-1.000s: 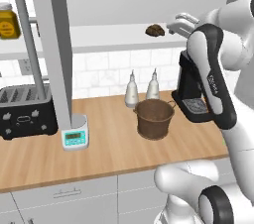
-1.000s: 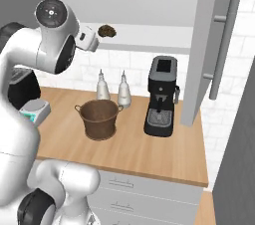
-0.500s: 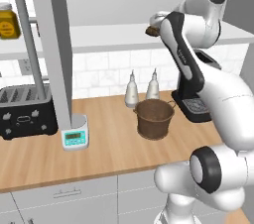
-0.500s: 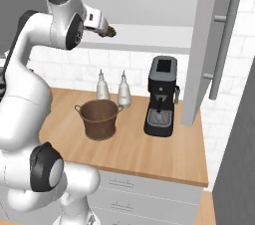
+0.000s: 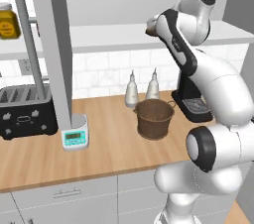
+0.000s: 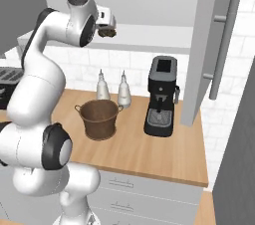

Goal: Open the cabinet, pick up the bread from the cabinet and place it in the basket. Then move the basket to the dining counter.

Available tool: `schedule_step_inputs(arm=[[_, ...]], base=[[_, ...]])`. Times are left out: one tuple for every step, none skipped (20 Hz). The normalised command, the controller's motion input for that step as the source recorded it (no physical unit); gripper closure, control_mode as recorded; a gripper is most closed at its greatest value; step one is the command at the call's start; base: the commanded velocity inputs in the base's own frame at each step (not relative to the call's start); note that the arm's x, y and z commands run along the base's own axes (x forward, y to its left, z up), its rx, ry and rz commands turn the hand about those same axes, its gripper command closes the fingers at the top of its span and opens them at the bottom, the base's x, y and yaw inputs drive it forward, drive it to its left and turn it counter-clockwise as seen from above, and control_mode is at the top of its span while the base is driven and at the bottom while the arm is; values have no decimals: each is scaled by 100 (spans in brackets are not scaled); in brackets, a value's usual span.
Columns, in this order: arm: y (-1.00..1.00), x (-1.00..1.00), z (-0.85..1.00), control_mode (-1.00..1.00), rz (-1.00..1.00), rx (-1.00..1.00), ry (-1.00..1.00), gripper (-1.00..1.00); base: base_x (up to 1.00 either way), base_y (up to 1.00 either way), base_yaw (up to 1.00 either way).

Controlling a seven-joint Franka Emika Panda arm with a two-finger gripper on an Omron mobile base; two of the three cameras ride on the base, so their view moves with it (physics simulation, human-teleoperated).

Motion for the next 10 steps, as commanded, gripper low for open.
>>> schedule_step_inputs(arm=[[-4,28,-17,-100,13,-1,-7,-100],[-4,36,-13,-100,12,0,-3,-100],[-1,36,-15,-100,11,0,-1,-100],[-5,43,-11,-100,11,0,-1,-100],[-2,49,-12,-100,10,0,0,-100],[0,60,-8,-100,9,0,-1,-100],[0,66,-10,-100,8,0,-1,-100],[0,69,-9,-100,7,0,0,-100],[0,66,-6,-100,6,0,0,-100],[0,64,-4,-100,6,0,0,-100]], base=[[0,0,0],[0,0,0],[0,0,0],[0,0,0],[0,0,0],[0,0,0],[0,0,0],[0,0,0],[0,0,0],[0,0,0]])
